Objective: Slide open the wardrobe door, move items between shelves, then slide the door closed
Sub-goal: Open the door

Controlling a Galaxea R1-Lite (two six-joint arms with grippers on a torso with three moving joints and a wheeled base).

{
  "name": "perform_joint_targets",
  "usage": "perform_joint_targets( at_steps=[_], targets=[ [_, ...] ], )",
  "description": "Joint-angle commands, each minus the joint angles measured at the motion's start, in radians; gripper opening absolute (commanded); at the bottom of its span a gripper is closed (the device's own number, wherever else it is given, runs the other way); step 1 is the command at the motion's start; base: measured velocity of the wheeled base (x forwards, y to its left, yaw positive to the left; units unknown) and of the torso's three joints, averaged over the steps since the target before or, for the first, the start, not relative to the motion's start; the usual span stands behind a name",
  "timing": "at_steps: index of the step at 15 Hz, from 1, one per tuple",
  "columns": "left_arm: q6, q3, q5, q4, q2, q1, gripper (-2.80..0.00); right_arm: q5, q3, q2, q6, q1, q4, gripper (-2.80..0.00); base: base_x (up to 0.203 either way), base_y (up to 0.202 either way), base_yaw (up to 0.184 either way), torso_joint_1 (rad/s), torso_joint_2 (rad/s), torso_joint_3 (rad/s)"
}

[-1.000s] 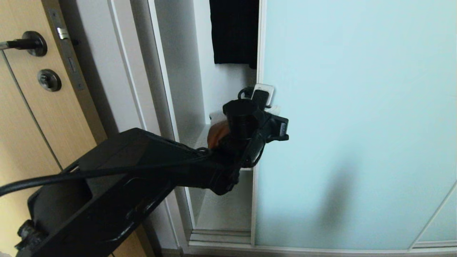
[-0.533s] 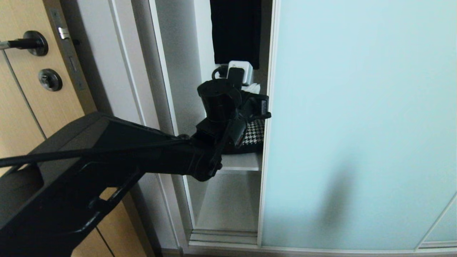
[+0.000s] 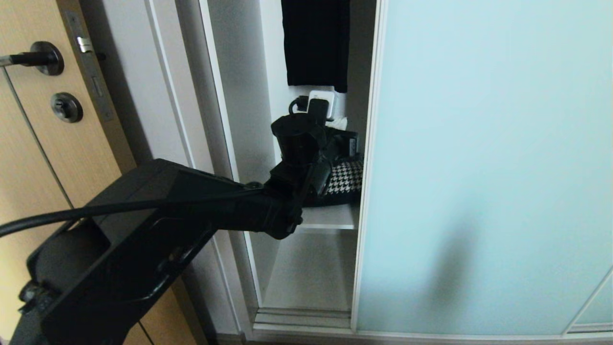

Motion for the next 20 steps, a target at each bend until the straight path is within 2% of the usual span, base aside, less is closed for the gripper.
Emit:
perform_joint_targets(
  at_steps=[1, 6, 13, 19, 20],
  targets=[
    [0.001, -0.083, 0.001, 0.008, 0.098, 0.001, -2.8, 0.001, 0.0, 0.001, 0.0, 0.0, -0.001, -2.8, 0.0, 0.0, 0.0, 0.0, 0.0, 0.0],
    [0.004, -0.221, -0.006, 0.07, 0.196, -0.005, -2.8, 0.001, 0.001, 0.001, 0.0, 0.0, -0.001, -2.8, 0.0, 0.0, 0.0, 0.0, 0.0, 0.0],
    [0.004, -0.229, -0.056, 0.099, 0.219, -0.052, -2.8, -0.001, 0.0, 0.001, 0.0, 0.0, -0.001, -2.8, 0.0, 0.0, 0.0, 0.0, 0.0, 0.0],
    [0.005, -0.232, -0.073, 0.097, 0.251, -0.096, -2.8, 0.001, 0.002, 0.001, 0.0, 0.0, -0.001, -2.8, 0.0, 0.0, 0.0, 0.0, 0.0, 0.0],
    [0.004, -0.232, -0.093, 0.098, 0.257, -0.105, -2.8, 0.001, 0.0, 0.001, -0.001, 0.0, -0.001, -2.8, 0.0, 0.0, 0.0, 0.0, 0.0, 0.0]
  ],
)
